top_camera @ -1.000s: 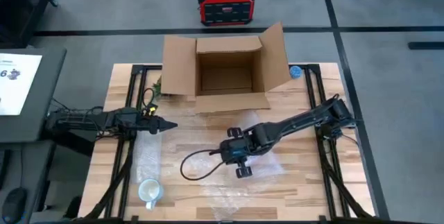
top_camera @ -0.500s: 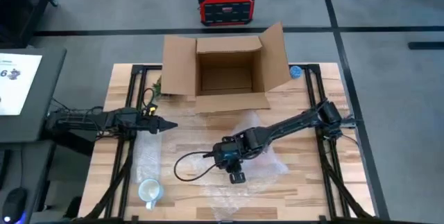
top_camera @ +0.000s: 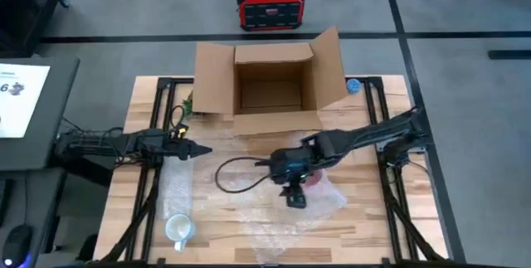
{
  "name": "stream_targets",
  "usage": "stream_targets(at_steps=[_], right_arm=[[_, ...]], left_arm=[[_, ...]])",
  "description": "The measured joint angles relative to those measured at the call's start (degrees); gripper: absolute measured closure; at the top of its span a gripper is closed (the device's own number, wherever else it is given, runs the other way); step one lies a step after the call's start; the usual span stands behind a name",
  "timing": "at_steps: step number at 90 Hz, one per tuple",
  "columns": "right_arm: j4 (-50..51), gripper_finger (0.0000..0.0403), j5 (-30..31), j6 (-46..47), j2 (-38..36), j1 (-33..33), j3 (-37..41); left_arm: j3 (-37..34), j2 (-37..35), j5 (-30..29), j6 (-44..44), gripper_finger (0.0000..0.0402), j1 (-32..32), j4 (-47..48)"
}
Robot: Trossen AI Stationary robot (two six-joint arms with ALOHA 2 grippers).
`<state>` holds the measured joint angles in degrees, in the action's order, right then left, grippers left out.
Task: Wrap mug
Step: Wrap the red mug with bubble wrap
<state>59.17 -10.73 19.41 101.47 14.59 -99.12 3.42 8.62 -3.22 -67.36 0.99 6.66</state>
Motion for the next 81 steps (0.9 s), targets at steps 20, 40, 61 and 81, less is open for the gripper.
stream_targets(at_steps=[20, 40, 61, 81], right_arm=[[6.74, 0.0390, 3.17, 2.87, -3.60, -2.16, 8.53], [-0.28, 0.0402, 3.29, 7.16, -4.35, -4.62, 22.06], [-6.95, 0.0403, 3.31, 7.77, -2.07, -6.17, 27.34], [-12.03, 0.0403, 3.34, 7.77, -1.12, -7.33, 31.32]], left_arm=[[0.00, 0.00, 0.02, 0.03, 0.0402, 0.00, -0.02], [0.00, 0.00, 0.02, 0.05, 0.0402, 0.00, -0.03], [0.00, 0.00, 0.04, 0.08, 0.0402, 0.00, -0.04], [0.00, 0.00, 0.04, 0.07, 0.0402, 0.00, -0.04]])
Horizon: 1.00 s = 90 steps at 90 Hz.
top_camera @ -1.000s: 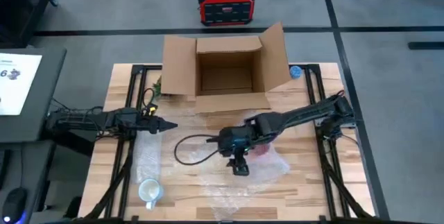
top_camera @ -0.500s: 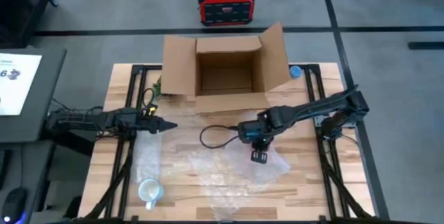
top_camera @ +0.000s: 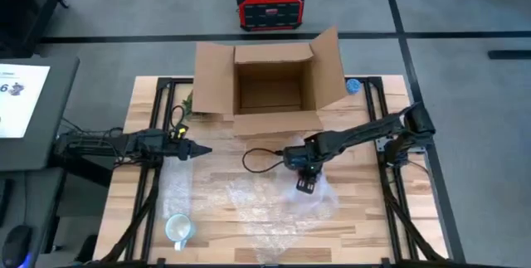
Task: Wrap mug
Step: Wrap the red mug with bubble wrap
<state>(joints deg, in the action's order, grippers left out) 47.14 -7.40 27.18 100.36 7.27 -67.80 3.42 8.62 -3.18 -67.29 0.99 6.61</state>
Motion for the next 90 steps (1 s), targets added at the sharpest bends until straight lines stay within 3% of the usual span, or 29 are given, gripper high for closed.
stream_targets(at_steps=[20, 43, 59, 70, 90], right_arm=[[3.02, 0.0403, 0.05, 2.59, -1.16, -0.68, -1.42], [15.71, 0.0403, -0.34, 4.39, -1.84, -0.66, -12.61], [18.27, 0.0403, -4.24, 5.05, -1.86, -0.18, -17.87], [14.26, 0.0403, -4.92, 5.40, -1.79, 1.15, -16.25], [5.39, 0.0403, -3.18, 9.99, -1.61, 0.04, -3.54]], left_arm=[[0.00, 0.00, 0.00, 0.00, 0.0402, 0.00, 0.00], [0.00, 0.00, 0.00, 0.09, 0.0402, 0.00, 0.00], [0.00, 0.00, 0.00, 0.22, 0.0402, 0.00, 0.00], [0.00, 0.00, 0.00, 0.44, 0.0402, 0.00, 0.00], [0.00, 0.00, -0.02, 1.08, 0.0402, 0.00, 0.00]])
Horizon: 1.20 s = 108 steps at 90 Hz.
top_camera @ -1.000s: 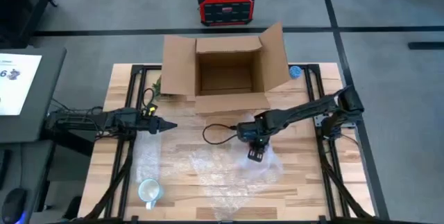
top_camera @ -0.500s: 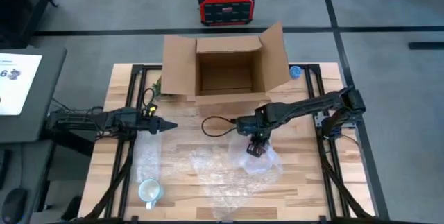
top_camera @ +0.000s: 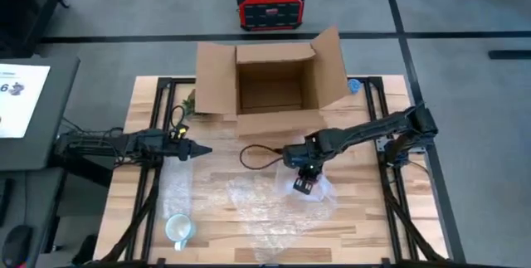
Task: Wrap mug
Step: Wrap the red mug with bubble wrap
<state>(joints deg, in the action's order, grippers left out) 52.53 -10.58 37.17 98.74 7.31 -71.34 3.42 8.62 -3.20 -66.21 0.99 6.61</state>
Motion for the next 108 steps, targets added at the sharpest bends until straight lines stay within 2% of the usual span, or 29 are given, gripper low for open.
stream_targets(at_steps=[15, 30, 40, 65, 74, 86, 108], right_arm=[[-7.57, 0.0403, 0.08, 1.89, -0.42, -1.95, 6.54], [-7.25, 0.0403, 1.36, 1.56, -0.43, -2.49, 6.48], [-1.41, 0.0403, 1.73, 1.84, -0.57, -2.39, 2.61], [15.58, 0.0403, 1.60, 2.13, -0.98, -0.57, -13.06], [21.96, 0.0403, 0.34, 2.29, -1.05, 0.88, -15.67], [22.71, 0.0403, -0.07, 2.01, -1.04, 2.48, -12.73], [4.87, 0.0403, -0.22, 3.32, -0.99, 0.60, -0.03]], left_arm=[[0.00, 0.00, 0.00, 0.01, 0.0402, 0.00, 0.00], [0.01, 0.00, -0.02, -0.10, 0.0402, 0.00, -0.01], [0.00, 0.00, 0.00, -0.37, 0.0402, 0.00, 0.00], [0.00, 0.00, -0.28, -0.45, 0.0402, 0.00, -0.02], [0.02, 0.00, -0.30, -0.45, 0.0402, 0.00, -0.02], [0.00, 0.00, -0.33, 0.13, 0.0402, 0.00, -0.03], [0.00, 0.00, -0.37, 0.17, 0.0402, 0.00, -0.02]])
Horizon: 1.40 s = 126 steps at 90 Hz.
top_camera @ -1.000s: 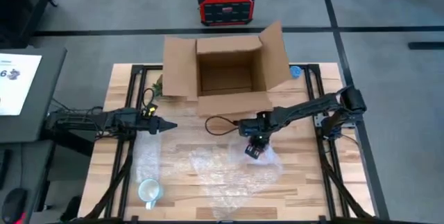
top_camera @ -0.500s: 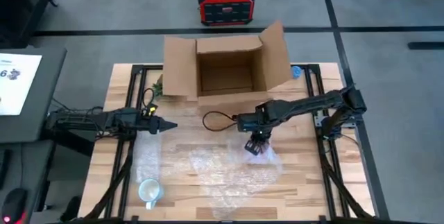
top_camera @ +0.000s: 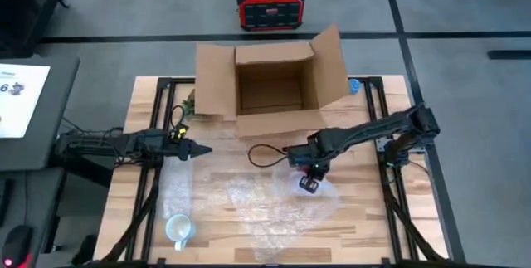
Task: Wrap mug
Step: Wrap the red mug with bubble wrap
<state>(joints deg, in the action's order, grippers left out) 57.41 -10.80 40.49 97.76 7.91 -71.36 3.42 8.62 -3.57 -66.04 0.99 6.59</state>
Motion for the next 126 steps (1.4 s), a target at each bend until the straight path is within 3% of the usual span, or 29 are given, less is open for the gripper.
stream_targets(at_steps=[15, 28, 68, 82, 92, 104, 126], right_arm=[[-9.37, 0.0403, 1.22, 1.76, -0.10, -2.09, 6.68], [-8.90, 0.0403, 1.93, 1.27, -0.10, -3.17, 6.53], [16.47, 0.0403, -0.89, -1.97, -0.39, -1.96, -18.15], [8.11, 0.0403, -10.18, -5.38, -0.48, -0.70, -21.25], [-1.46, 0.0403, -11.81, -6.06, 0.59, 0.48, -20.16], [-2.73, 0.0403, -10.51, -6.02, 4.00, 0.24, -19.22], [10.96, 0.0403, -4.50, -5.57, 6.73, 0.27, -19.19]], left_arm=[[0.02, 0.00, -0.04, -0.09, 0.0402, 0.00, 0.00], [0.01, 0.00, -0.07, -0.20, 0.0402, 0.00, -0.01], [0.02, 0.02, -0.07, -0.11, 0.0402, 0.00, 0.00], [0.00, 0.02, -0.07, 0.30, 0.0402, 0.00, 0.00], [0.02, 0.00, -0.04, 0.46, 0.0402, 0.00, 0.02], [0.00, 0.00, -0.03, 0.46, 0.0402, 0.00, 0.02], [0.02, 0.02, -0.03, 0.46, 0.0402, 0.00, 0.02]])
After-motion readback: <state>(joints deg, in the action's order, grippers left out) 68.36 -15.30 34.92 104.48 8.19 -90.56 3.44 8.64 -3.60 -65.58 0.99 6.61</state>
